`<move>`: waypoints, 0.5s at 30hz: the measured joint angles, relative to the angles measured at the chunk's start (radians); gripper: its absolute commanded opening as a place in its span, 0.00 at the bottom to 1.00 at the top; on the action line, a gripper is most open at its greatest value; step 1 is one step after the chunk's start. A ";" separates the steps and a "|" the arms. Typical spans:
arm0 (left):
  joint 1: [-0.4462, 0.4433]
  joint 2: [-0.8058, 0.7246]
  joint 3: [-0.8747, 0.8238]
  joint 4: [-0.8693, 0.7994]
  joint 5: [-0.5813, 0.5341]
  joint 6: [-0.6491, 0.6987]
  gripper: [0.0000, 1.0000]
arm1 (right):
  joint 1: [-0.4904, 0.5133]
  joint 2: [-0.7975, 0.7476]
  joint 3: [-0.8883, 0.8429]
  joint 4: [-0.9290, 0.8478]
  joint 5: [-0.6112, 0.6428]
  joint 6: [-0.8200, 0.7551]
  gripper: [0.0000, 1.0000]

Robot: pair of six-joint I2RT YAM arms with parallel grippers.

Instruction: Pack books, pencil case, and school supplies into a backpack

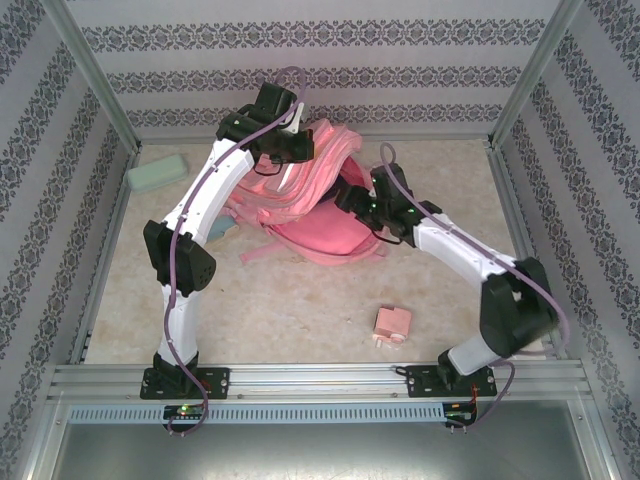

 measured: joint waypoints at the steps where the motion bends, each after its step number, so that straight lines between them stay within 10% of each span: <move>1: 0.000 0.000 -0.001 0.000 0.002 0.000 0.00 | 0.000 -0.031 -0.011 -0.047 0.016 -0.016 0.71; 8: 0.000 0.000 -0.026 0.013 0.031 0.000 0.00 | 0.014 -0.307 -0.179 -0.381 0.146 -0.058 0.98; 15: 0.000 -0.001 -0.056 0.039 0.051 0.000 0.00 | 0.108 -0.505 -0.296 -0.584 0.214 0.022 0.98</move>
